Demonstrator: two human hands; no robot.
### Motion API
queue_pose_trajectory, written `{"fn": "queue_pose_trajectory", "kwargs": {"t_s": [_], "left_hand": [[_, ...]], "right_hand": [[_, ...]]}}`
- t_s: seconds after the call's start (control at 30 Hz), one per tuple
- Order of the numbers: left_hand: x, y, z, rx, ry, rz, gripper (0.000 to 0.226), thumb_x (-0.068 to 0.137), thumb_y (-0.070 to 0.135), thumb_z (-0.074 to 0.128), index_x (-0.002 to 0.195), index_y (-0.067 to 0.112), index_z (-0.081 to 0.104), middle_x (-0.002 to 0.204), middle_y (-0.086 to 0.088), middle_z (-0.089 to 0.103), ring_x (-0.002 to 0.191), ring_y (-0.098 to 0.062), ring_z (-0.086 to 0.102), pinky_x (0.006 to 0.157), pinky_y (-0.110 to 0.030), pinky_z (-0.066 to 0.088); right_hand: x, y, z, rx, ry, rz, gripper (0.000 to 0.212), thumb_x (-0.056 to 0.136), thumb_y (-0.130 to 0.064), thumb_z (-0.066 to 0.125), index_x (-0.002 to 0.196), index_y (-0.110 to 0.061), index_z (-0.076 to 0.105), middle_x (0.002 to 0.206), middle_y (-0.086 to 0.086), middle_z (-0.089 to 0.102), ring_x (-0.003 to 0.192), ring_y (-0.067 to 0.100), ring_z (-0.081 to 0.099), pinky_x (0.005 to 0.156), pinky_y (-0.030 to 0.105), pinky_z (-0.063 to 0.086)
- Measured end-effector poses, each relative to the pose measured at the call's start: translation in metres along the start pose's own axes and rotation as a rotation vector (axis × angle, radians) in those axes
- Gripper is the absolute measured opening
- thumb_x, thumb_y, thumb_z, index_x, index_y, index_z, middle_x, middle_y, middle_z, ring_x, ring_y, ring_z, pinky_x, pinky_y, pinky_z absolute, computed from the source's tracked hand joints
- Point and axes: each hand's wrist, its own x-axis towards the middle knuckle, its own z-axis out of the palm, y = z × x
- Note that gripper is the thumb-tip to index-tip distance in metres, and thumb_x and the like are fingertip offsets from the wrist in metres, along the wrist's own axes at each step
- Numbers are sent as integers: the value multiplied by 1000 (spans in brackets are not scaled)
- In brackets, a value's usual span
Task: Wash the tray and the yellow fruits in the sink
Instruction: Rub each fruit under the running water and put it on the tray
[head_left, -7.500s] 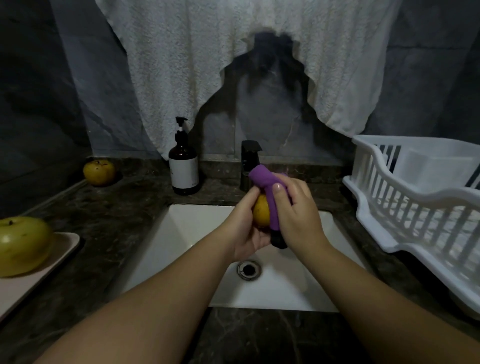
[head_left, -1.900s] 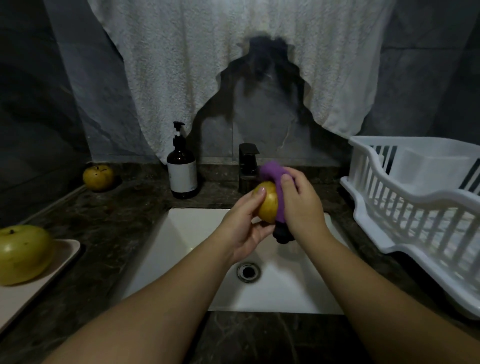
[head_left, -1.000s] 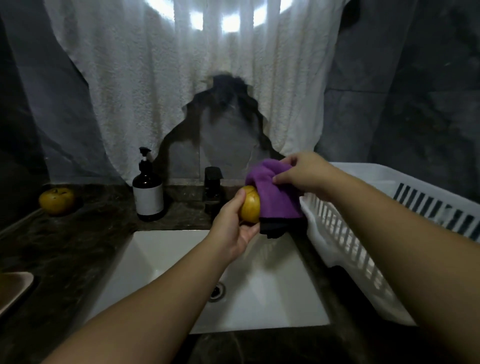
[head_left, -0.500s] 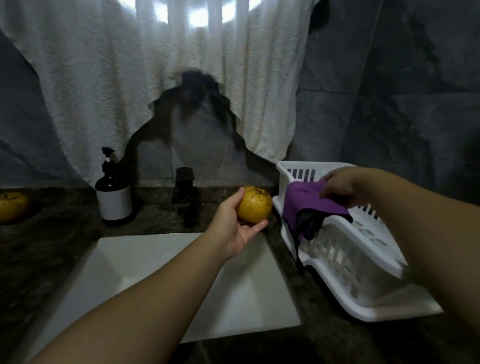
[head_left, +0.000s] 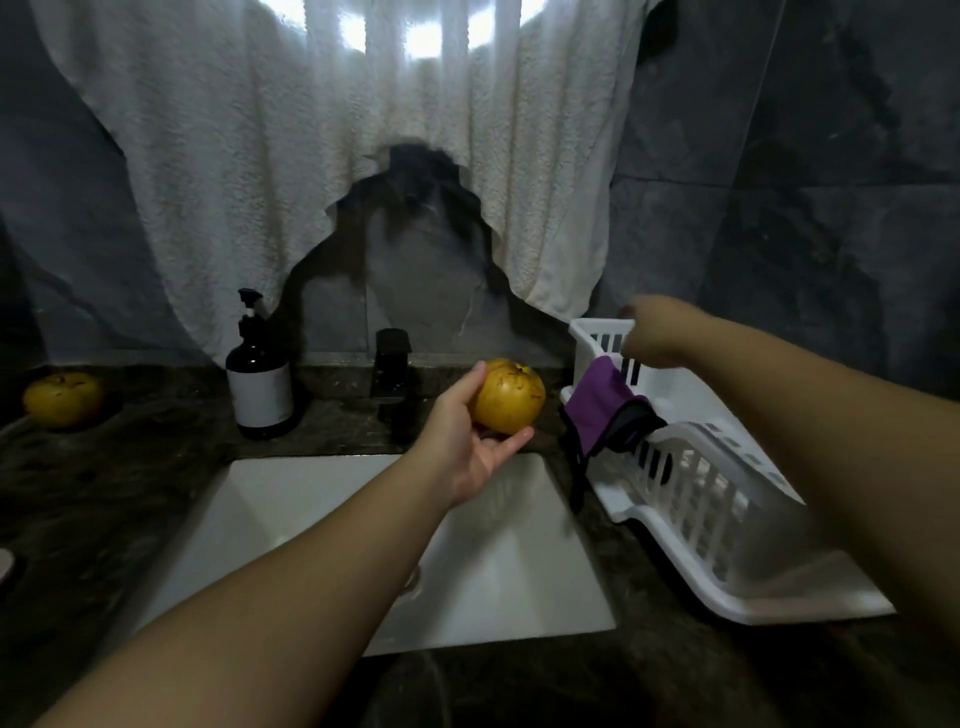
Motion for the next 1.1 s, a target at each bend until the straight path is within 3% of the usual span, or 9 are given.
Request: {"fn": "queue_pose_trajectory", "kwargs": {"t_s": [0.1,0.23,0.33,0.43,0.53,0.67,0.8,0.93,1.1], "left_hand": [[-11,9,-5,-12,24,30,54,96,46,69,141,19,56,136,-16,60,121,-34,63,69,-44,62],[-33,25,-24,-80,28,35,41,100,46,62,125,14,61,126,-21,65,110,-36,67,76,-47,59],[-52,41,-46,-99,36,46,48,102,47,59,124,4,61,125,-25,66,109,-39,69,84,-49,59],[-71,59,-69,-71,49,44,63,103,50,56,142,1,54,138,-25,61,124,-41,63,98,-52,55],[-97,80,-95,108,135,38,65,99,63,55,138,11,59,136,-20,59,124,-43,61,86,-51,58],[-138,105,-128,245,265,64,55,93,66,61,121,18,62,122,-14,57,119,-39,63,73,-42,62],[-184,125,-164,378,357,161,51,90,57,72,124,20,68,108,-8,70,97,-24,73,72,-33,64],[-234,148,-208,374,424,233,34,95,50,67,108,18,68,63,1,68,62,-14,61,55,-23,49],[-294,172,-254,374,533,268,28,98,48,65,106,21,69,74,0,76,66,-12,72,60,-22,57]], "right_hand": [[-13,-44,-2,351,-71,-217,54,95,-36,69,145,-22,53,148,6,52,129,25,53,102,35,47],[-38,-99,28,578,-391,-268,100,75,-59,81,157,-27,33,153,2,43,128,19,50,97,32,47],[-54,-132,63,534,-274,-327,106,70,-59,85,157,-28,32,147,2,51,125,19,55,106,36,46],[-68,-161,86,690,-170,-360,92,69,-48,89,147,-27,45,128,-2,59,109,15,61,93,33,54],[-83,-189,93,755,-132,-390,85,68,-44,90,141,-28,49,115,-8,59,95,5,59,77,24,53],[-103,-231,100,829,-140,-423,83,67,-45,90,136,-29,47,132,5,54,112,20,60,96,42,56],[-135,-284,111,819,-170,-563,86,59,-50,91,132,-36,48,129,2,51,106,16,61,92,37,57],[-166,-335,123,814,-301,-715,92,68,-36,90,147,-35,43,135,5,54,115,19,60,101,41,54],[-205,-397,141,772,-264,-796,91,69,-36,90,147,-32,43,126,3,61,109,18,62,92,31,50]]}}
